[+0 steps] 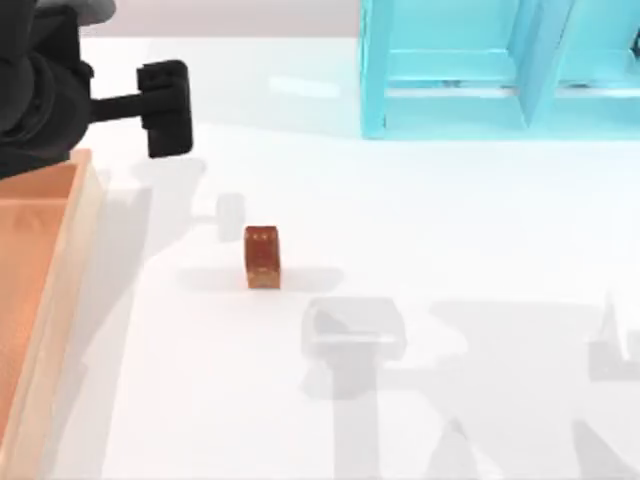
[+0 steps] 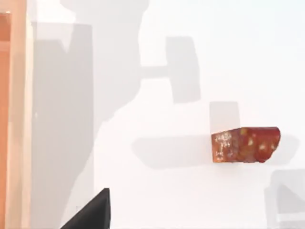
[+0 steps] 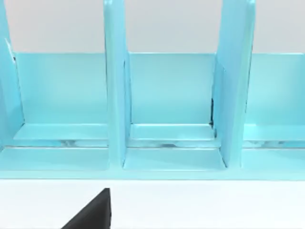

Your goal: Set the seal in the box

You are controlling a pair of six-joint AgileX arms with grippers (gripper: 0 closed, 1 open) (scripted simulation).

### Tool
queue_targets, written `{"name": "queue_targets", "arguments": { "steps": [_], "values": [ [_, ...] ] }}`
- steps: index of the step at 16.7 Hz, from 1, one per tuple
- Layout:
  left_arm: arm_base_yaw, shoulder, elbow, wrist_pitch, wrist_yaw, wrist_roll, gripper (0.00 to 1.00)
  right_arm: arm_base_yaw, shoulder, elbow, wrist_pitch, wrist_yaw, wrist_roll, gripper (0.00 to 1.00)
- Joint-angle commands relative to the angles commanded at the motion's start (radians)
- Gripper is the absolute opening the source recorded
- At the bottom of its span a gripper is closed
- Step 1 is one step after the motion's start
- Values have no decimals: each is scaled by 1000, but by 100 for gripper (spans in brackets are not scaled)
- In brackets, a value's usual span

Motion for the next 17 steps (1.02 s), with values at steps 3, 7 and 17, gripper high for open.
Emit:
{"name": "queue_targets", "arguments": {
  "steps": [3, 7, 17],
  "values": [
    [-62, 210, 232, -117, 2, -50, 100, 0, 0, 0, 0, 0, 0, 100],
    [-131, 528, 501, -286, -17, -105, 100, 0, 0, 0, 0, 0, 0, 100],
    [-200, 802, 710, -498, -30, -162, 100, 0, 0, 0, 0, 0, 0, 100]
  ]
}}
